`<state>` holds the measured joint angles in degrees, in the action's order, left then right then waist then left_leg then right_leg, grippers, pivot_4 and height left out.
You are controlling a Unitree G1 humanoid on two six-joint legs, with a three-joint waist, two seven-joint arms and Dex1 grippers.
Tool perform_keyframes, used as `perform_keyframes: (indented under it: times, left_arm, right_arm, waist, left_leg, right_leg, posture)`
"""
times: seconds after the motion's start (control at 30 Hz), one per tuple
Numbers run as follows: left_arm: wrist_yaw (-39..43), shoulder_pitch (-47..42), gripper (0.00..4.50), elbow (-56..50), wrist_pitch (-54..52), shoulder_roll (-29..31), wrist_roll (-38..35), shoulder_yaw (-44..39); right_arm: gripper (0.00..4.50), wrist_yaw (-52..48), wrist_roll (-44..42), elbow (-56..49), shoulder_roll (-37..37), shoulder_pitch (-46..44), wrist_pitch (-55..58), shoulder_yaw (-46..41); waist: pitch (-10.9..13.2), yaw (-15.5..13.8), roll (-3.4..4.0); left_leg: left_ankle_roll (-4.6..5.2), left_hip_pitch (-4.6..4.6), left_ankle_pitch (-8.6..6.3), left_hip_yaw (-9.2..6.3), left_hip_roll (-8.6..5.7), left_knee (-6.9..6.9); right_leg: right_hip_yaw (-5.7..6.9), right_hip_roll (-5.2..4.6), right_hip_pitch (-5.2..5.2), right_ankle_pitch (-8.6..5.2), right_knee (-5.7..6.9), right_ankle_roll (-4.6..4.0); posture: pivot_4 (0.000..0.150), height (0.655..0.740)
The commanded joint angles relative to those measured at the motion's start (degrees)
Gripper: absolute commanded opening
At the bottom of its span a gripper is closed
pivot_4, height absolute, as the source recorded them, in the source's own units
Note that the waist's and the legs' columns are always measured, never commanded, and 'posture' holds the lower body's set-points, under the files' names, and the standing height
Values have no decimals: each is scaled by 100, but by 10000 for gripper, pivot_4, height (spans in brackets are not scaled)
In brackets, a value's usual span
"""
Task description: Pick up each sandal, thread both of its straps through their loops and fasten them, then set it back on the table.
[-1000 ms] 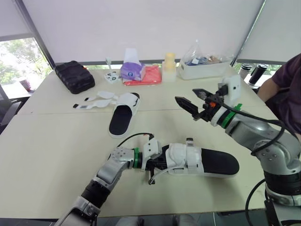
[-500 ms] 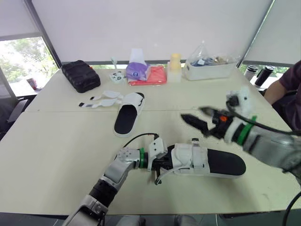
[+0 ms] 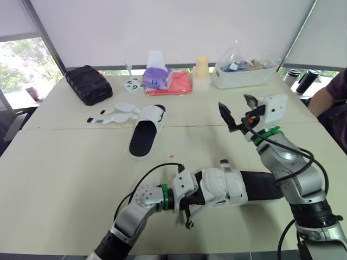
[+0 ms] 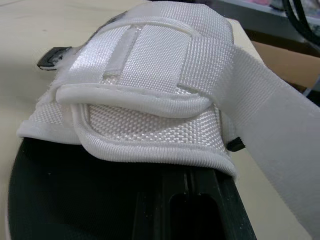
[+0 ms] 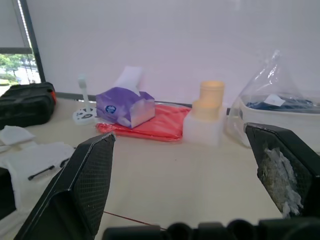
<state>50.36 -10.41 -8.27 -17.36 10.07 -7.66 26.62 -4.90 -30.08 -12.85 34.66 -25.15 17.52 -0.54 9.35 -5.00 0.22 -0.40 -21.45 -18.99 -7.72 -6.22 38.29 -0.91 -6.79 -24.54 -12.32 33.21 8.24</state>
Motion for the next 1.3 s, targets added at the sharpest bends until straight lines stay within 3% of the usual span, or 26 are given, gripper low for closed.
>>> perform_keyframes:
  times: [0.03,0.13,0.23,0.37,0.57,0.7,0.87,1.1,1.3]
  left_arm:
    - [-6,272,0,-131,-413,109,-32,374]
    - [-55,246,0,-133,-470,138,-16,387]
    - [-54,231,0,-125,-488,180,-28,366]
    - [-41,98,0,74,-272,260,80,310]
    - [-83,-223,0,597,68,326,93,76]
    - [-2,-370,0,842,200,365,41,9]
    - [12,-503,0,1048,321,345,24,32]
    - [35,-621,0,1309,480,286,45,97]
    - [75,-744,0,1539,625,232,64,136]
  right_arm:
    - [44558,-174,187,-78,-105,-89,-145,-373]
    - [44558,279,-757,-49,-536,-163,798,-1040]
    - [44558,-236,-2094,-524,-308,88,1988,-1415]
    - [44558,-1305,-3976,-713,952,263,3722,-1957]
    - [44558,-2362,-5844,-78,2674,469,5575,-2383]
    - [44558,-2592,-6763,131,3433,942,6265,-2392]
    - [44558,-1995,-8255,-373,3868,2135,5791,-2116]
    - [44558,-2545,-8292,-1368,3971,4011,4856,-1958]
    - [44558,-1805,-8292,-1850,3555,4187,3773,-1117]
  waist:
    - [0,12,0]
    - [0,79,0]
    - [0,113,1]
    - [2,129,14]
    - [1,110,12]
    - [1,118,10]
    - [1,116,9]
    - [1,110,8]
    - [2,114,1]
  left_leg:
    - [-1,1,1,0,1,-4]
    - [-8,5,5,-1,4,-11]
    - [-11,5,7,-4,2,-10]
    - [-7,4,5,-3,1,-10]
    - [-5,12,4,0,5,-4]
    - [12,14,-2,4,6,5]
    - [29,17,2,7,9,9]
    - [38,6,2,8,6,66]
    - [41,31,0,8,9,84]
  right_leg:
    - [0,0,-1,-1,0,-2]
    - [0,1,-2,-3,4,-5]
    - [0,-2,0,-3,8,-6]
    - [0,-4,1,-3,3,-8]
    - [5,-7,16,3,6,-16]
    - [7,-9,22,14,5,-35]
    - [7,-10,22,20,11,-34]
    - [7,-7,33,37,29,-3]
    - [7,-4,72,43,18,9]
  posture:
    - [1500,7400]
    - [1500,7400]
    - [1500,7400]
    - [1500,7400]
    - [1500,7400]
    - [1500,7400]
    - [1500,7400]
    - [1500,7400]
    - [1500,7400]
